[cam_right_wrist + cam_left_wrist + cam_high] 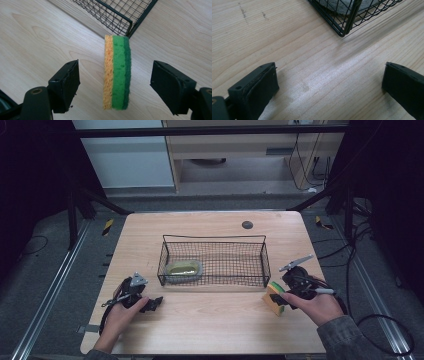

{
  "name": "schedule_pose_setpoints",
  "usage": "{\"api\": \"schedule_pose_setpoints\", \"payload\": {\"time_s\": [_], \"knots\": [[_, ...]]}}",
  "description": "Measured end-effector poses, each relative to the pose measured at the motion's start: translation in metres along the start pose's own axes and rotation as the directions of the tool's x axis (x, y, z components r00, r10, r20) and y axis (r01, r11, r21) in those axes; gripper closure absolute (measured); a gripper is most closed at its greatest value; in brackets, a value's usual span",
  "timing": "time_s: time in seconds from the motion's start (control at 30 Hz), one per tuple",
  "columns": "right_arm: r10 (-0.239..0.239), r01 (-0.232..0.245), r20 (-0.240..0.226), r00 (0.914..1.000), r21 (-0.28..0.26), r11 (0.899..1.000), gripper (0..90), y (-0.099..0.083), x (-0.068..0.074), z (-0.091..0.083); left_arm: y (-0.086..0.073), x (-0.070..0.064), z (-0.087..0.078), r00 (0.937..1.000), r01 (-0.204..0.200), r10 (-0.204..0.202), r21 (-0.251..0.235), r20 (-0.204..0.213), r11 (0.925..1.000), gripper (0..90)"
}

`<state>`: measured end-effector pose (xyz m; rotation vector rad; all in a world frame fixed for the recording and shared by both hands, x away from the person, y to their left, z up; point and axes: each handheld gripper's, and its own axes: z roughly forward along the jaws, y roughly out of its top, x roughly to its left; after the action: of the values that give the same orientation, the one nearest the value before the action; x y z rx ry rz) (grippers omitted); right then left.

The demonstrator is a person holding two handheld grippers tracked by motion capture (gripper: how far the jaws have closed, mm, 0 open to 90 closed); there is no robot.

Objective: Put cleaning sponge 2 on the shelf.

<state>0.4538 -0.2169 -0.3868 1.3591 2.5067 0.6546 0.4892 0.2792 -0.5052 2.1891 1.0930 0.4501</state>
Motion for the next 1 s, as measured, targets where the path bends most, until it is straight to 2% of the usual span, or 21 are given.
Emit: {"api": "schedule_pose_setpoints", "payload": {"time_s": [0.17,0.37,0.43,0.57,0.6,0.63,0.7,0.77,1.0], "knots": [[0.002,-0.002,0.009,1.0000,0.049,0.999,26.3,0.005,-0.004,0.012,-0.001,0.000,0.000,1.0000,-0.002,0.002,-0.016,-0.001,0.9999,0.0],[-0.006,0.006,-0.005,1.0000,0.094,0.996,32.7,0.006,-0.006,0.025,-0.002,0.001,0.000,1.0000,-0.003,0.003,-0.021,-0.001,0.9998,0.0],[0.000,0.002,-0.015,0.9999,0.109,0.994,36.1,0.005,-0.007,0.030,-0.002,0.001,0.000,1.0000,-0.003,0.003,-0.022,-0.001,0.9998,0.0],[-0.008,0.011,-0.028,0.9996,0.122,0.992,48.5,0.002,-0.005,0.035,-0.003,0.001,0.000,1.0000,-0.003,0.004,-0.029,0.003,0.9996,0.0],[-0.008,0.012,-0.034,0.9994,0.119,0.993,56.6,0.001,-0.005,0.035,-0.003,0.001,0.000,1.0000,-0.004,0.004,-0.030,0.004,0.9995,0.0],[-0.008,0.012,-0.034,0.9994,0.119,0.993,56.6,0.001,-0.005,0.035,-0.003,0.001,0.000,1.0000,-0.004,0.004,-0.031,0.004,0.9995,0.0],[-0.010,0.014,-0.037,0.9993,0.113,0.994,63.2,-0.001,-0.006,0.033,-0.003,0.001,0.000,1.0000,-0.004,0.004,-0.033,0.003,0.9994,0.0],[-0.012,0.016,-0.039,0.9992,0.116,0.993,64.1,-0.002,-0.006,0.031,-0.004,0.001,0.000,1.0000,-0.004,0.004,-0.036,0.002,0.9993,0.0],[-0.013,0.016,-0.037,0.9992,0.077,0.997,64.4,-0.011,-0.016,0.017,-0.004,0.001,0.000,1.0000,-0.009,0.009,-0.040,0.003,0.9991,0.0]]}}
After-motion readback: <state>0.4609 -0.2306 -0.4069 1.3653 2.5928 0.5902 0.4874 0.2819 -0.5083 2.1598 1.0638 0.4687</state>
